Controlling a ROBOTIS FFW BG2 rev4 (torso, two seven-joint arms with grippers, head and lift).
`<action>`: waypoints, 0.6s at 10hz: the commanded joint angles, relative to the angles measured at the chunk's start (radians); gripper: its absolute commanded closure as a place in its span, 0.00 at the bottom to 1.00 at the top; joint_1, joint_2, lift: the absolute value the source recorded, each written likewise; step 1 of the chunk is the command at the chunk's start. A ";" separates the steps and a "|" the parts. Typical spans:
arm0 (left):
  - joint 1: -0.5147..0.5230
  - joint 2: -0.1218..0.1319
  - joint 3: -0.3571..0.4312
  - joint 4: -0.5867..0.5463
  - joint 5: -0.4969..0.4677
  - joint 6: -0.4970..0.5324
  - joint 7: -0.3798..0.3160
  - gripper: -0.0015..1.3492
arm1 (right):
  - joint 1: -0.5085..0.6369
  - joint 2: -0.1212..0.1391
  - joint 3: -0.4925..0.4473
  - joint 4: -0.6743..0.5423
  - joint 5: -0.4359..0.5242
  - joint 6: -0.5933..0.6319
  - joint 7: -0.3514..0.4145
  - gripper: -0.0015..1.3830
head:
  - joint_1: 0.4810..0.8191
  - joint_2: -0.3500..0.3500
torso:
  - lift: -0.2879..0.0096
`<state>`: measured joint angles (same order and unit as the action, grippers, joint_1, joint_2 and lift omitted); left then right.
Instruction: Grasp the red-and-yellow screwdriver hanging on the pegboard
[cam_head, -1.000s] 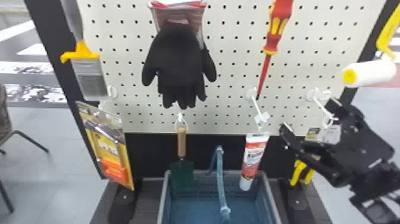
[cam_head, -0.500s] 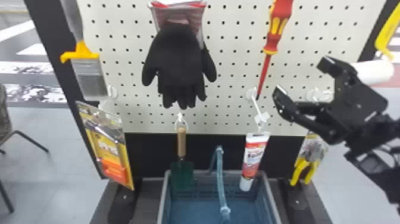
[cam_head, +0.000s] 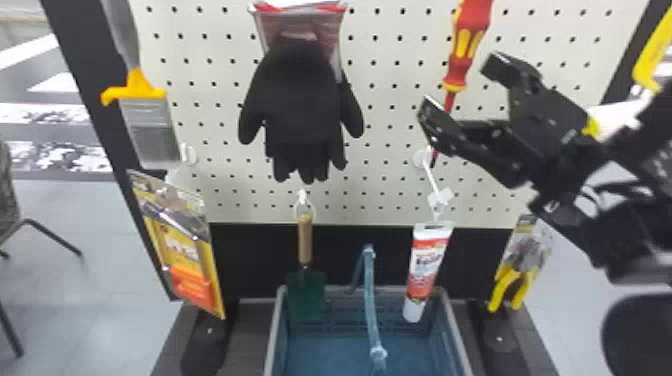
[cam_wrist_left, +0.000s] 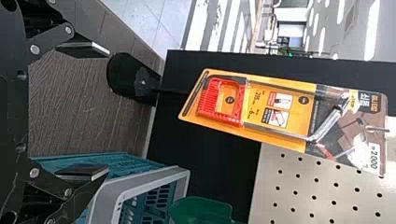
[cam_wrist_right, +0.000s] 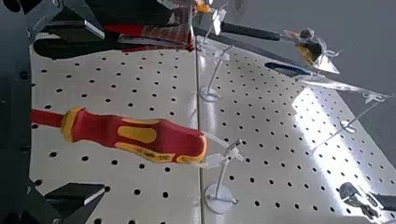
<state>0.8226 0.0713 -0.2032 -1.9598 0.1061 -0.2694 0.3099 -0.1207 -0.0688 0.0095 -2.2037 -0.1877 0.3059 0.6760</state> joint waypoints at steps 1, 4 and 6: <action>-0.010 0.005 -0.007 0.000 0.003 0.006 0.000 0.29 | -0.072 -0.009 0.043 0.062 -0.059 -0.013 0.002 0.10 | 0.20 0.50 | 0.63; -0.008 0.007 -0.007 0.000 0.004 0.009 0.000 0.29 | -0.126 -0.019 0.050 0.030 -0.032 -0.010 0.002 0.10 | 0.20 0.50 | 0.63; -0.006 0.007 -0.004 0.000 0.004 0.007 0.000 0.29 | -0.121 -0.023 0.049 0.018 -0.030 -0.002 -0.001 0.11 | 0.20 0.50 | 0.63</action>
<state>0.8177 0.0782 -0.2079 -1.9598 0.1104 -0.2622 0.3099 -0.2449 -0.0908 0.0589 -2.1825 -0.2184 0.3017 0.6749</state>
